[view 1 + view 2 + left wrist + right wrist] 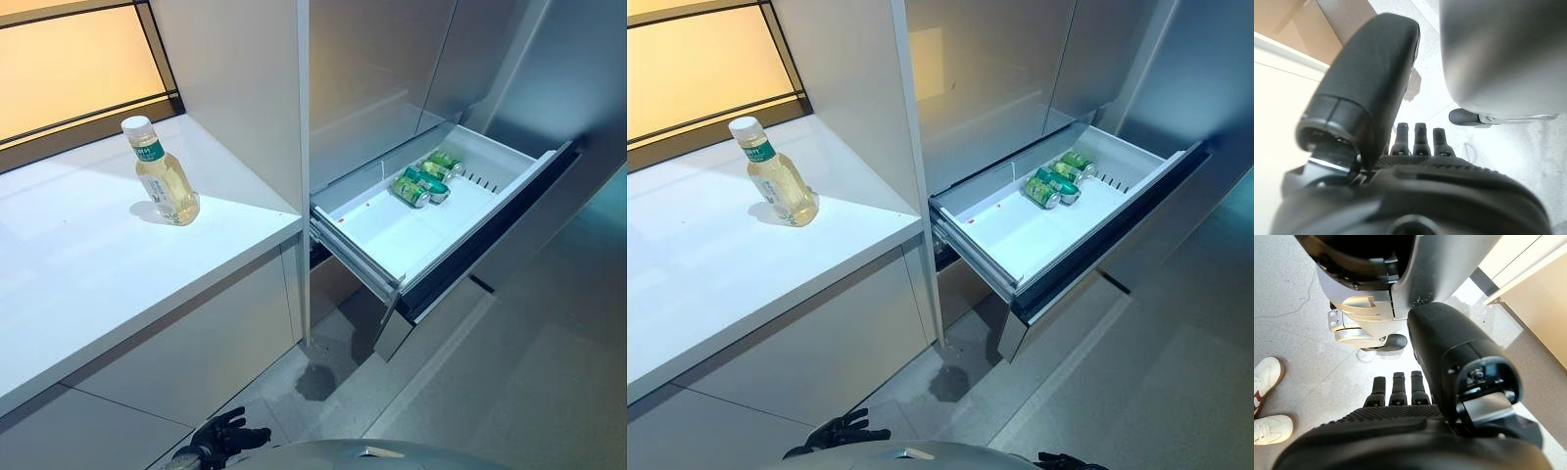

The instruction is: Put drinks into fridge and close the fridge

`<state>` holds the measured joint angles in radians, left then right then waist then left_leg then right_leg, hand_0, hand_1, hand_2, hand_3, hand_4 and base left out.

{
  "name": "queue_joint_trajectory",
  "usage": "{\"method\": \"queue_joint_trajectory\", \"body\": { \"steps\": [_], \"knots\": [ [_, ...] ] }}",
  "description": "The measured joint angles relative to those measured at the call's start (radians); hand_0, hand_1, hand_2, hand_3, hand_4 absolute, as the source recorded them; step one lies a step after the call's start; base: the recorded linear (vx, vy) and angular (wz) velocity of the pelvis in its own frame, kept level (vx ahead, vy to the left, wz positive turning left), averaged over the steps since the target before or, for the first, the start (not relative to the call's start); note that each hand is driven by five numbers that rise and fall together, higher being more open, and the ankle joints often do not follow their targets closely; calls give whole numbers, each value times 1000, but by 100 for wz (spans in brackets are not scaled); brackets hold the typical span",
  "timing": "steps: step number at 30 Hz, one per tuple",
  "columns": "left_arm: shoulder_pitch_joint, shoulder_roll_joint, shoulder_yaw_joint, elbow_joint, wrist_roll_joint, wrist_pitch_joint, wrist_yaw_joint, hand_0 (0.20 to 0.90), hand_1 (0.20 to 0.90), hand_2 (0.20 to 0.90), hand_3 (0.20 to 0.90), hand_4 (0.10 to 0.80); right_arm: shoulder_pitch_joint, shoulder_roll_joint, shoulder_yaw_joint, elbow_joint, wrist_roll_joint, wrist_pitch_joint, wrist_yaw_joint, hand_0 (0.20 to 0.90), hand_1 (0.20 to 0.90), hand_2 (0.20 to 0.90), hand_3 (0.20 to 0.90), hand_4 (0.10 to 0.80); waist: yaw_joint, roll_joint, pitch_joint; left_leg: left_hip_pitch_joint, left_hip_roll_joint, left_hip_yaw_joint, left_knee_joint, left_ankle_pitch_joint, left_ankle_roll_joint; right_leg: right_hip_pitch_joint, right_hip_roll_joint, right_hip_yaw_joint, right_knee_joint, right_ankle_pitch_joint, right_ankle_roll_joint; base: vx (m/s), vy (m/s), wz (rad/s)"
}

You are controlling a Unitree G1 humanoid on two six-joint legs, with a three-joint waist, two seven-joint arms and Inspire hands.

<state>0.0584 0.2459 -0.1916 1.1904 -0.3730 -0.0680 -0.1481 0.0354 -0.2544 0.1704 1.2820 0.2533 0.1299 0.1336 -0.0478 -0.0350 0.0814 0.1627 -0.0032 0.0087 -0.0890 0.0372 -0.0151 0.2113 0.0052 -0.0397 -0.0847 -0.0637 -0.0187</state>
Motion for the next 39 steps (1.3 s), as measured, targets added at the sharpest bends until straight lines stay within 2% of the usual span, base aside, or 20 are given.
{"method": "queue_joint_trajectory", "body": {
  "steps": [15,21,25,28,30,33,39],
  "knots": [
    [-2,2,0,0,-19,-4,-36,900,900,900,900,800,-2,0,0,0,0,0,0,900,900,900,900,800,1,-1,10,0,-1,-12,0,0,0,3,0,-8,-1,0,0,1,3,1],
    [0,6,-24,-22,-16,-46,-88,900,900,900,900,800,-4,-2,0,-1,1,1,0,900,900,900,900,800,1,2,13,-1,-1,-16,0,0,0,4,-1,-12,-1,0,0,0,0,0],
    [2,12,-73,-113,1,-79,-125,900,900,900,900,800,-3,-8,0,-12,1,6,0,900,900,900,900,800,2,7,17,-1,-2,-16,0,0,0,4,-1,-12,-1,0,0,0,0,0],
    [-7,28,-134,-230,105,-130,-135,900,900,900,900,800,-5,-12,1,-29,1,21,1,900,900,900,900,800,0,11,21,-1,-1,-16,0,0,0,4,-1,-12,0,0,0,0,0,0],
    [-41,78,-243,-308,248,-159,-93,900,900,900,900,800,-5,-20,2,-31,1,23,11,900,900,900,900,800,-1,14,23,-1,-1,-15,0,0,0,4,0,-12,0,0,0,0,0,0],
    [-77,131,-314,-391,342,-180,-58,900,900,900,900,800,-12,-28,5,-40,0,28,27,900,900,900,900,800,-10,18,24,0,-1,-13,-3,0,0,3,-1,-9,0,0,0,-1,6,-1],
    [-136,194,-344,-544,412,-179,-31,900,900,900,900,800,-11,-33,6,-49,-1,29,30,900,900,900,900,800,-10,21,27,-1,0,-12,-3,0,0,3,-1,-5,-1,1,1,0,0,0]
  ]
}}
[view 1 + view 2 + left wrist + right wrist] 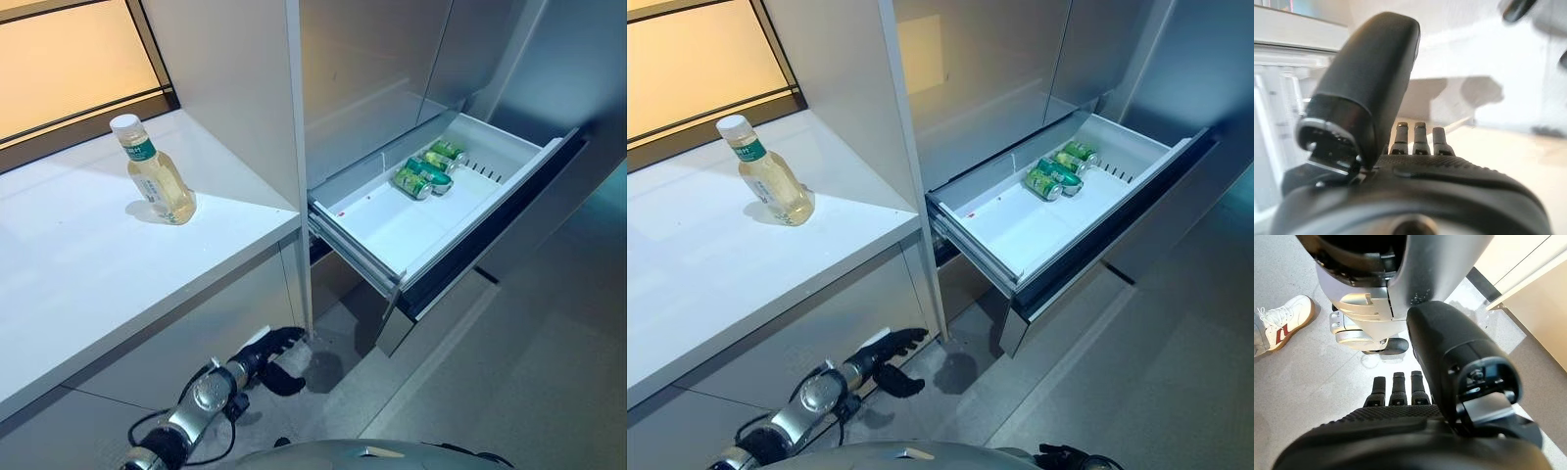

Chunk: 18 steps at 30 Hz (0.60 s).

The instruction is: Put drinks into fridge and close the fridge

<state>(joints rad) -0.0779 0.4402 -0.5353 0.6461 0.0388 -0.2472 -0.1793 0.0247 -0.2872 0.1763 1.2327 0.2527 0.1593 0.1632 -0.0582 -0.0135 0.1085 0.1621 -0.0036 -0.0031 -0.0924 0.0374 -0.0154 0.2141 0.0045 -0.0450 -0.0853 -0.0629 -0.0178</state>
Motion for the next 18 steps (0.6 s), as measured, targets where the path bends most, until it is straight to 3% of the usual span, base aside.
{"method": "queue_joint_trajectory", "body": {
  "steps": [7,11,14,18],
  "knots": [
    [-48,73,-47,-216,1,14,-2,900,900,900,900,800,-2,-2,3,-1,-2,-2,-1,900,900,900,900,800,2,4,-1,-4,0,-3,-1,0,0,-3,0,-2,0,0,0,-39,-1,1],
    [-30,131,-62,-371,32,4,-11,900,900,900,900,800,12,-3,3,-29,0,-10,-9,900,900,900,900,800,1,8,1,-30,0,-14,3,5,-2,-17,0,-15,-3,5,-1,-73,24,7],
    [-16,206,-41,-555,38,5,-52,900,900,900,900,800,25,-3,3,-31,1,-11,-31,900,900,900,900,800,24,17,8,-31,-1,-24,3,7,-3,-15,0,-25,-5,5,-1,-3,1,9],
    [-16,249,22,-700,37,6,-87,900,900,900,900,800,29,-2,3,-39,2,-21,-52,900,900,900,900,800,37,28,15,-32,-2,-39,0,12,-4,-12,1,-41,-5,4,0,-2,-19,13]
  ]
}}
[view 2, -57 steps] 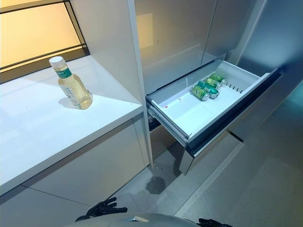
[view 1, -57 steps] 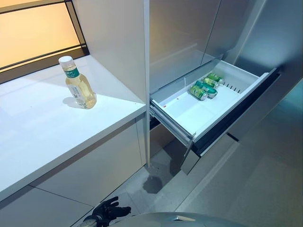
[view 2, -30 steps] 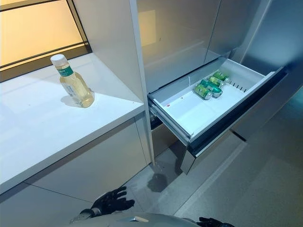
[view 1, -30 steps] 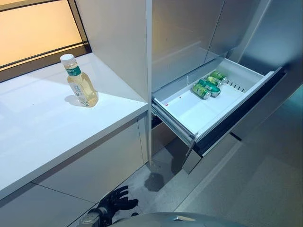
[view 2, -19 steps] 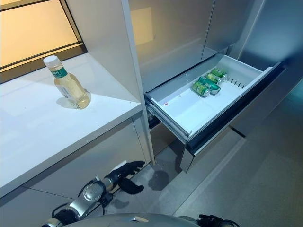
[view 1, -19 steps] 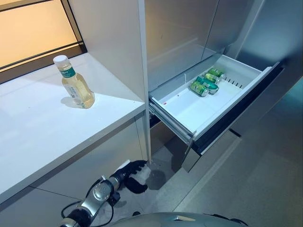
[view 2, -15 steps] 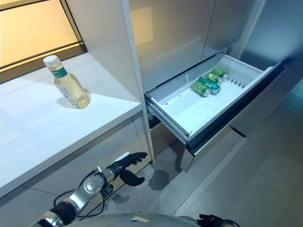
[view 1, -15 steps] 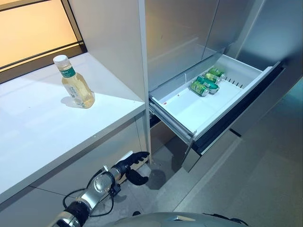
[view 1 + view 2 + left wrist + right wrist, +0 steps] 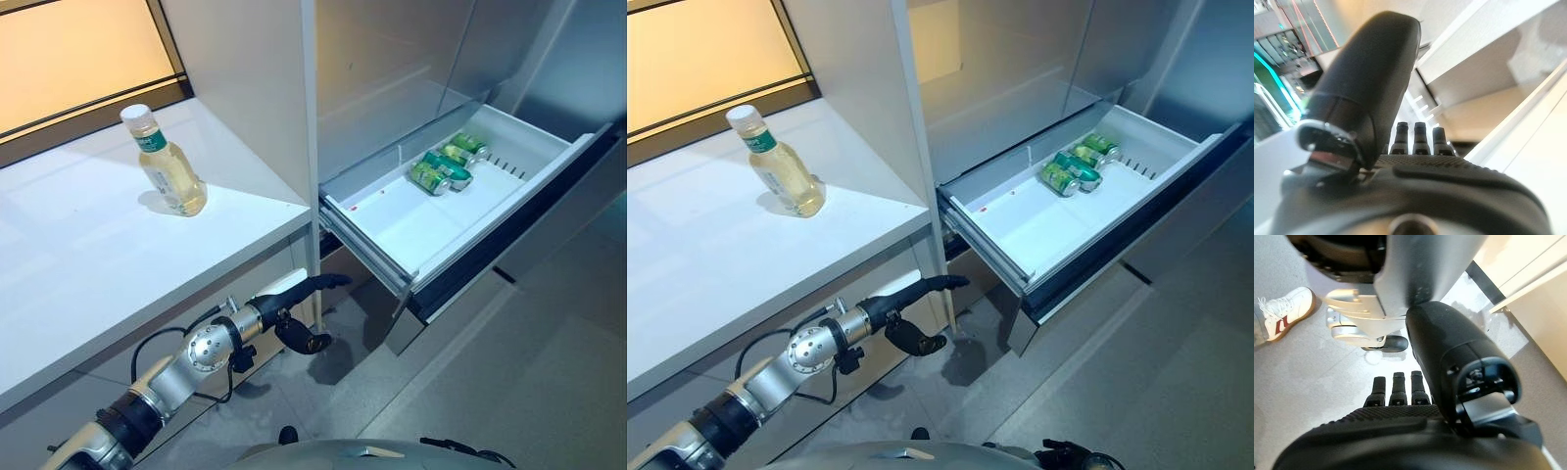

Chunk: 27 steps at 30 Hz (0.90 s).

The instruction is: Put drinks into fridge and close the fridge

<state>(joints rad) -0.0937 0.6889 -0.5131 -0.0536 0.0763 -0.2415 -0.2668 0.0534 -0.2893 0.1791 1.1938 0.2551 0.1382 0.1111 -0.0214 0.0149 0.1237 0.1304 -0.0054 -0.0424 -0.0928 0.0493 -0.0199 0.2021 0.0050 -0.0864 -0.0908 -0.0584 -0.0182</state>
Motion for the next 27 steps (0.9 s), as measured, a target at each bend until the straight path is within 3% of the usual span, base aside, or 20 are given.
{"method": "queue_joint_trajectory", "body": {
  "steps": [7,15,22,27],
  "knots": [
    [-5,26,82,-191,-80,0,-40,900,900,900,900,800,18,2,1,0,11,-33,-19,900,900,900,900,800,21,4,0,-6,1,-18,1,7,-4,0,3,-12,0,0,0,-12,-19,6],
    [-35,11,133,-214,-257,0,-52,900,900,900,900,800,15,3,12,4,40,-40,-20,900,900,900,900,800,23,4,0,-15,0,-23,4,8,-3,-4,3,-16,0,0,0,-4,-6,1],
    [-36,-10,217,-214,-288,-22,48,900,900,900,900,800,16,5,15,4,41,-39,-21,900,900,900,900,800,27,0,-5,-17,0,-33,4,11,-4,-3,4,-26,0,0,0,6,-8,3],
    [-36,-38,285,-215,-288,-101,128,900,900,900,900,800,23,10,15,19,41,-44,-21,900,900,900,900,800,46,-7,-24,-18,0,-34,4,12,-4,-4,4,-27,0,0,0,0,0,0]
  ]
}}
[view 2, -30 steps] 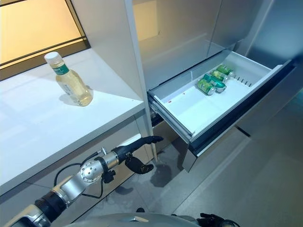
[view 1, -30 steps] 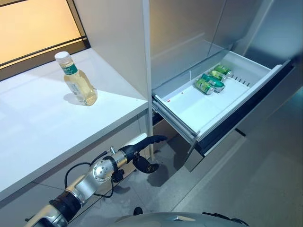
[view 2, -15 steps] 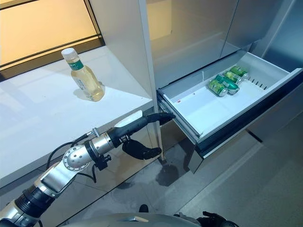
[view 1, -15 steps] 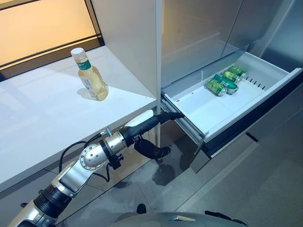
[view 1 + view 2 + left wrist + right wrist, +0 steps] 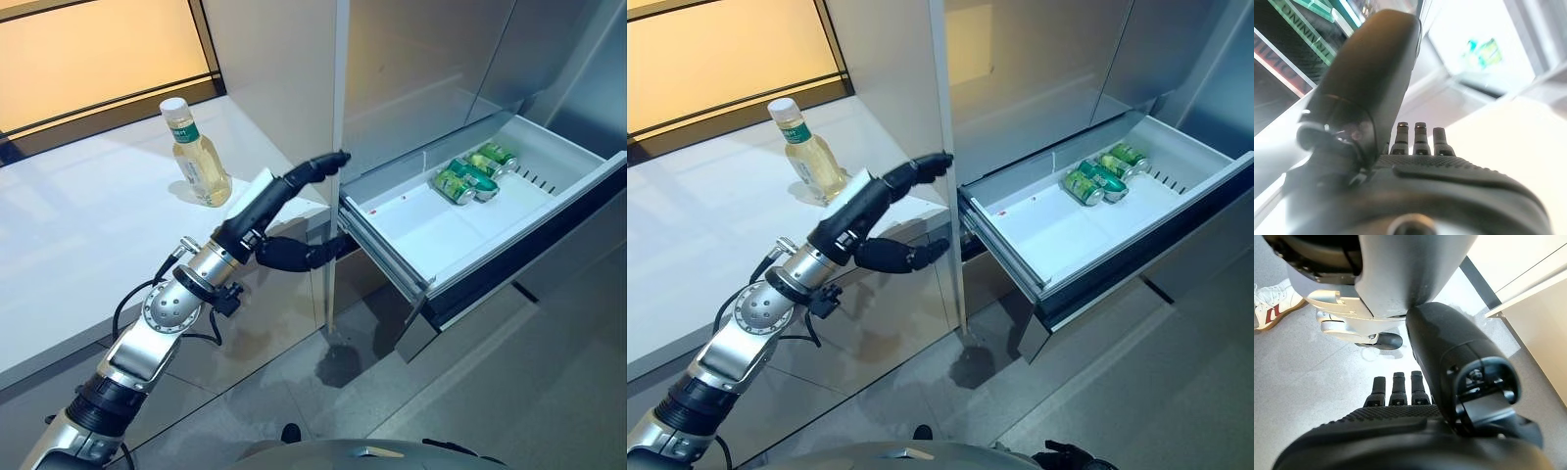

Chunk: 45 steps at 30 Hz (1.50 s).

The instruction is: Put drinks into fridge and close the fridge

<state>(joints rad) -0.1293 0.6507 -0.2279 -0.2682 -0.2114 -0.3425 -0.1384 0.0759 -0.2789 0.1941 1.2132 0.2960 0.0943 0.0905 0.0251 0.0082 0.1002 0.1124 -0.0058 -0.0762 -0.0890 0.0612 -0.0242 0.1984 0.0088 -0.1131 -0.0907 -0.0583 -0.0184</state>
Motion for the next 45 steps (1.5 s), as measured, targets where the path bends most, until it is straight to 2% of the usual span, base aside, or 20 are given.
{"method": "queue_joint_trajectory", "body": {
  "steps": [12,20,23,32,38,45],
  "knots": [
    [0,-44,114,-19,-4,-124,146,900,900,900,900,800,4,17,-2,3,0,-7,0,900,900,900,900,800,-1,-17,-21,-1,-1,-1,0,2,1,-2,0,1,0,0,0,17,-4,0],
    [-1,-54,187,-24,58,-137,400,900,900,900,900,800,5,17,-4,2,-1,-6,0,900,900,900,900,800,0,-16,-21,0,-1,0,0,2,1,-1,0,2,0,0,0,22,1,0],
    [-1,-68,231,-8,64,-91,468,900,900,900,900,800,7,19,-17,2,-2,-2,1,900,900,900,900,800,0,-16,-22,3,-1,0,0,2,1,0,0,4,0,0,0,0,0,0],
    [0,-88,236,178,83,97,545,900,900,900,900,800,6,18,-24,1,-2,19,1,900,900,900,900,800,-1,-9,-40,6,-1,3,0,2,1,0,1,13,0,1,-1,6,3,-1],
    [2,-115,235,209,52,174,545,900,900,900,900,800,1,18,-24,1,-2,34,1,900,900,900,900,800,-2,-9,-41,7,-1,4,0,2,1,0,1,15,0,1,-2,0,0,0],
    [2,-115,232,224,42,237,566,900,900,900,900,800,0,18,-24,-1,-3,39,1,900,900,900,900,800,-7,-9,-41,14,1,13,0,1,1,3,1,22,0,2,-3,3,3,-2]
  ]
}}
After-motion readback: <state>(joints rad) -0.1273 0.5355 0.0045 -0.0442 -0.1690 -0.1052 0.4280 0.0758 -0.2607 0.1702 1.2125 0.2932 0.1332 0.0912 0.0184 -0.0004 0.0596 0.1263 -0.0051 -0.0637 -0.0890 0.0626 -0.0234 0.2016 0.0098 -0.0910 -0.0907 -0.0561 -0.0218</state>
